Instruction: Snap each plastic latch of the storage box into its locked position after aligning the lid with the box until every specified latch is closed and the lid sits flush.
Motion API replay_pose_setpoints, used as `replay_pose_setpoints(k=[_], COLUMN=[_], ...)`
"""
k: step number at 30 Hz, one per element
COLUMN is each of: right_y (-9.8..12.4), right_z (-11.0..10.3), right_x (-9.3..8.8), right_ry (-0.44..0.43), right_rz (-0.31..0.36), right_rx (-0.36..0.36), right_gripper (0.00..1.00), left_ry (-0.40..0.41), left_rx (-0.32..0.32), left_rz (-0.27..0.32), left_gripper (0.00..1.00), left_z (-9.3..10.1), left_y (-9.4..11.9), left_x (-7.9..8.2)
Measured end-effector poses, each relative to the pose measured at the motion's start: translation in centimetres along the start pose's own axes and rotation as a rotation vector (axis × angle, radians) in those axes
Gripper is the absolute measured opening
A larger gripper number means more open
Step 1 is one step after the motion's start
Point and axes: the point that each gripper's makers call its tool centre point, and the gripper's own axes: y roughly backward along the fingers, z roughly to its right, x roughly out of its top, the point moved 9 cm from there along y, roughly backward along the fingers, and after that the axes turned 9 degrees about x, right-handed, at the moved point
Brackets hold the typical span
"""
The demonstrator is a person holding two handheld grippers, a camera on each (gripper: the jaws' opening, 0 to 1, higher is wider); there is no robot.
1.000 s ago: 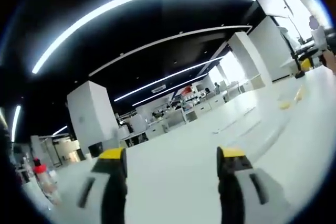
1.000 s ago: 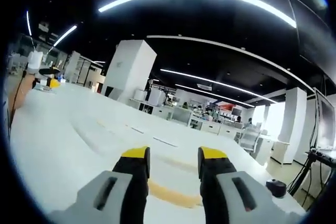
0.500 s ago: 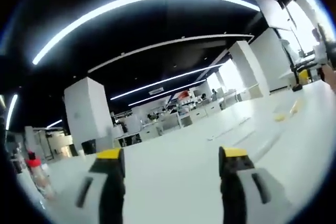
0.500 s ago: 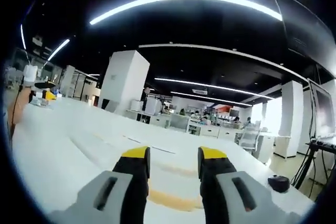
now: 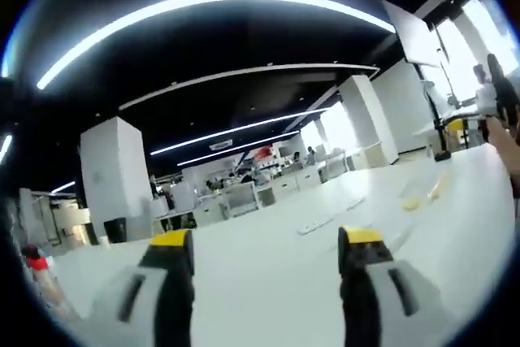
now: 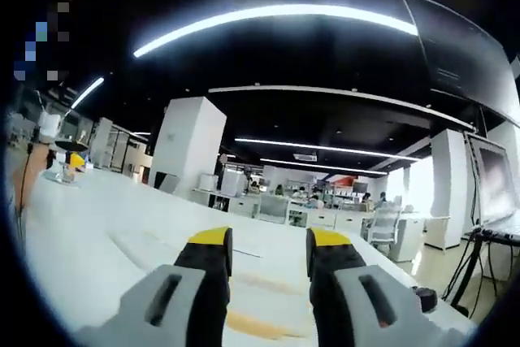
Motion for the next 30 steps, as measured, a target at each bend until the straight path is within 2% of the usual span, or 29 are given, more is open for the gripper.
replay_pose_setpoints(k=[7, 11, 14, 18, 23, 25, 27, 30], right_y=[0.6, 0.5, 0.3, -0.2, -0.9, -1.4, -1.8, -3.0], right_z=[2.4, 3.5, 4.1, 5.4, 6.7, 7.5, 8.0, 8.6], right_x=[1.9, 2.9, 3.3, 3.5, 3.4, 3.1, 2.8, 2.0], right_ry=[0.059, 0.09, 0.118, 0.181, 0.189, 0.221, 0.234, 0.23], right_rz=[-0.022, -0.045, -0.071, -0.152, -0.208, -0.273, -0.326, -0.398], right_rx=[-0.015, -0.007, 0.008, 0.013, 0.061, 0.086, 0.121, 0.222], right_gripper=[0.37, 0.37, 0.37, 0.4, 0.4, 0.42, 0.42, 0.42], left_ry=[-0.047, -0.047, -0.058, -0.076, -0.054, -0.064, -0.085, -0.103], left_rx=[-0.144, -0.238, -0.285, -0.402, -0.505, -0.543, -0.585, -0.651], left_rz=[0.01, 0.014, 0.008, -0.022, -0.042, -0.053, -0.075, -0.097], left_gripper=[0.72, 0.73, 0.73, 0.74, 0.73, 0.72, 0.72, 0.72], left_z=[3.1, 5.4, 6.8, 9.6, 12.1, 13.4, 14.4, 16.8], left_y=[-3.6, -5.8, -7.0, -9.0, -10.8, -11.8, -12.3, -13.5], left_x=[2.7, 4.0, 4.7, 5.9, 6.9, 7.3, 7.5, 8.1])
